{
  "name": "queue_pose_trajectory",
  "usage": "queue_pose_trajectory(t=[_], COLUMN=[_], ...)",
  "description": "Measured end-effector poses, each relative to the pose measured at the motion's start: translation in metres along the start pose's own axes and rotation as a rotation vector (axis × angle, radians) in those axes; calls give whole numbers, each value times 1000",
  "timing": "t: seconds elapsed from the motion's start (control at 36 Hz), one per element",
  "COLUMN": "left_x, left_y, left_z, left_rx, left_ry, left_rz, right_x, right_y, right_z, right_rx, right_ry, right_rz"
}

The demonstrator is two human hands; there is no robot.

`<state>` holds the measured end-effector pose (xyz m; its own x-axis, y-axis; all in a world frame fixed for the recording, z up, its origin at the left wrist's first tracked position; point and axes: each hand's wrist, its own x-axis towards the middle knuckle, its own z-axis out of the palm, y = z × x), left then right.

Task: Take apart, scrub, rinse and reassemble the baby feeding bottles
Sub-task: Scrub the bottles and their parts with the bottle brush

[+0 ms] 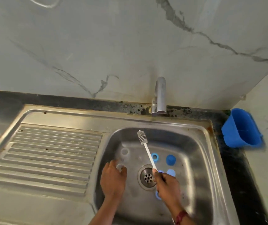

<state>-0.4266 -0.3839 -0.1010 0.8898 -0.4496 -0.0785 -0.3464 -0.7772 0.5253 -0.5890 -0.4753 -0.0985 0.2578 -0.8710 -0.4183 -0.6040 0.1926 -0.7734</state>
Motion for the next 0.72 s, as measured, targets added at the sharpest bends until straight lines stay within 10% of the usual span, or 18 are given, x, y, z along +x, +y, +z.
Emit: queue_pose_trajectory(t=[0.72], left_x=[29], left_y=[4], left_z=[-9], left_rx=[242], left_ry=[-348], left_rz=[-24], right_x=[-15], right_y=[-15], right_z=[4], right_rx=[-45], right_ry=[-79], right_rz=[31])
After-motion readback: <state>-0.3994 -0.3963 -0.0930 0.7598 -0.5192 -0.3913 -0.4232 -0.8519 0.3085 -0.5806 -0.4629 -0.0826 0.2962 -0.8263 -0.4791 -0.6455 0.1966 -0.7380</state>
